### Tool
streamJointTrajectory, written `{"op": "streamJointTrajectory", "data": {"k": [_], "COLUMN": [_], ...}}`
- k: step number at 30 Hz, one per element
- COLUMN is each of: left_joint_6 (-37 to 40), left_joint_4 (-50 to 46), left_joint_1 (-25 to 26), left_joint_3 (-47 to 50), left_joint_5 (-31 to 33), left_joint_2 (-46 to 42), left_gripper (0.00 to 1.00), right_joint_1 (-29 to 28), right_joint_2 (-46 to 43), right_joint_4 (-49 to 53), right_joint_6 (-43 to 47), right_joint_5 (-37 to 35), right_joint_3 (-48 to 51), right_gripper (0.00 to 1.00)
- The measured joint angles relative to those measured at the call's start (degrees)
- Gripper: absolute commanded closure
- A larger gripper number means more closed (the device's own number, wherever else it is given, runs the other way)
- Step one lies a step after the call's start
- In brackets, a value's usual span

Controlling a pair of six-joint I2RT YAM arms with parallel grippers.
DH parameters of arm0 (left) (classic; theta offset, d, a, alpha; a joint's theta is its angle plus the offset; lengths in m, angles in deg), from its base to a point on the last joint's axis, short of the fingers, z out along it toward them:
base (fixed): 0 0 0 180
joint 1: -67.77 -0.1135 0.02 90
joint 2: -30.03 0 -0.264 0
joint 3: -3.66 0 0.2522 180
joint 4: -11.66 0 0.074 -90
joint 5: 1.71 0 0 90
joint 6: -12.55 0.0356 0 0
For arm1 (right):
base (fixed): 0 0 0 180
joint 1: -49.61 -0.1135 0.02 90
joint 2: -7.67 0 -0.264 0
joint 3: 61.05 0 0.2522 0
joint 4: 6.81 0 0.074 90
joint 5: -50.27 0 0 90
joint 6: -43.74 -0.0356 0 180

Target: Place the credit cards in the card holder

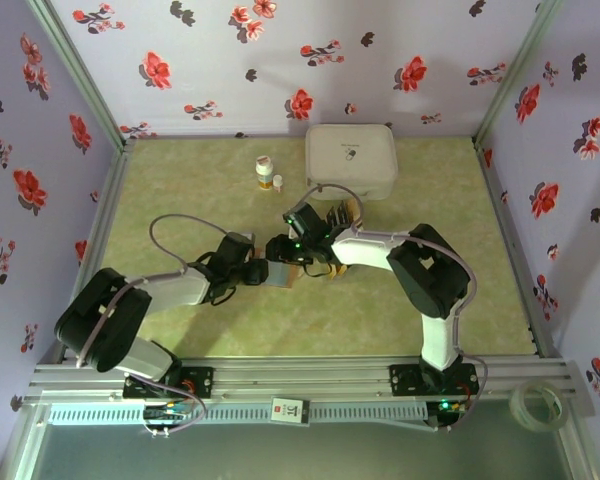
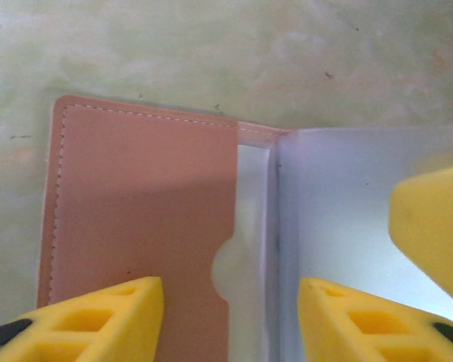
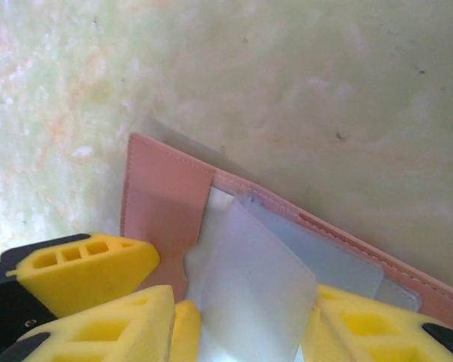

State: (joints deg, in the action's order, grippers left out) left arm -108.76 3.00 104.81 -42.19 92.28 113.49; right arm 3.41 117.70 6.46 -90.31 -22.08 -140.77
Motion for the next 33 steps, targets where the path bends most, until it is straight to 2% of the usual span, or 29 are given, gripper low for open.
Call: {"op": "streamJointTrajectory", "data": {"k": [6,10,15,24,33], "left_joint_6": [-0.7,-1.3,-1.7,-2.8,-2.8], "left_joint_4": [-3.9,-6.0,-7.5,-9.0,-10.1], "left_joint_1": [-0.3,-1.0,-2.1,-2.6,-3.1], "left_joint_3": [2.0,2.3,3.1,4.1,4.2], "left_joint_5": [2.2,4.5,6.3,6.6,6.6], "left_joint_2": [-11.6,-19.8,-25.6,-26.5,-26.0], "left_gripper": [0.32,0.3,0.28,0.28,0.27], "right_joint_1": [-0.3,-0.6,-2.1,-3.8,-3.8], "right_joint_2": [0.3,1.0,4.3,12.1,11.2], "right_joint_4": [-3.3,-5.0,-5.8,-5.8,-3.6], "right_joint_6": [-3.4,-5.2,-6.4,-7.7,-7.3], "right_joint_5": [2.6,3.5,3.7,4.2,4.6], "right_joint_3": [-0.7,-3.1,-7.0,-10.8,-12.3], "right_gripper": [0.54,0.53,0.53,0.53,0.53]}}
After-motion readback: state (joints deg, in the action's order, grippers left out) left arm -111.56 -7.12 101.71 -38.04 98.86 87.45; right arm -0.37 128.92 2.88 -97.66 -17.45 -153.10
